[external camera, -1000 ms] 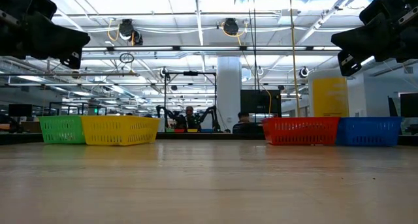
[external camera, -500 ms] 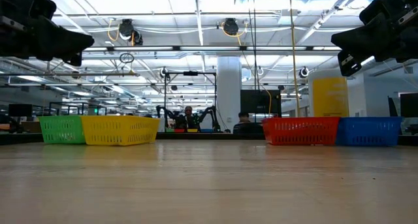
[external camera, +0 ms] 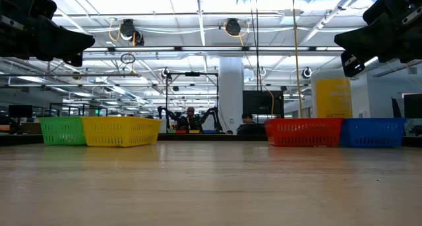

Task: Pick & Place Travel size toiletries
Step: Return to Home Position

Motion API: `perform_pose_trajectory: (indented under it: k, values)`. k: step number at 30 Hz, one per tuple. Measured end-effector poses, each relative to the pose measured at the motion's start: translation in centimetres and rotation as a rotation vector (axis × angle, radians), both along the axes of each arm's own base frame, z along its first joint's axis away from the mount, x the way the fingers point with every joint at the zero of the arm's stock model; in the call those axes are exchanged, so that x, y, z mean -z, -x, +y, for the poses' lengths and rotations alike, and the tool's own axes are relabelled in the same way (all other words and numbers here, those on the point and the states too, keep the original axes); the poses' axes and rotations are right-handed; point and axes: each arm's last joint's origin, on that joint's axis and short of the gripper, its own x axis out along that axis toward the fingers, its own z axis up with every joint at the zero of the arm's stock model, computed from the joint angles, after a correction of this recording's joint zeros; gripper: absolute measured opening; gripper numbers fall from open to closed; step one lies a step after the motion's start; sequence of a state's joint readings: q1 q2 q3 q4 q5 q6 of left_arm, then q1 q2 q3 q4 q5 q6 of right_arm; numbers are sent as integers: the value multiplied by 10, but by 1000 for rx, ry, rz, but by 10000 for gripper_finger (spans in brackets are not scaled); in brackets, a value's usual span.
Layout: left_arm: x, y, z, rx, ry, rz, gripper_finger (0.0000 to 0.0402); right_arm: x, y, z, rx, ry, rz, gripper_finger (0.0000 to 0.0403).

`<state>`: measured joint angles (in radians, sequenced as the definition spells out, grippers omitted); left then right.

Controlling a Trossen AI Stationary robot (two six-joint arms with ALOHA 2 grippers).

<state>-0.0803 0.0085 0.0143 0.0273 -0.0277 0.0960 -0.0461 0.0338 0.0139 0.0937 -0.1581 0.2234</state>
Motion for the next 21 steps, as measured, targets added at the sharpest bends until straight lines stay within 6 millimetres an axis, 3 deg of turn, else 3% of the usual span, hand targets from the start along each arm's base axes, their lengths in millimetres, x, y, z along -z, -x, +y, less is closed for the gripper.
perform_pose_trajectory:
  k: [21]
  values:
    - [-2,0,0,-2,1,-23,21,0,0,0,0,0,0,4]
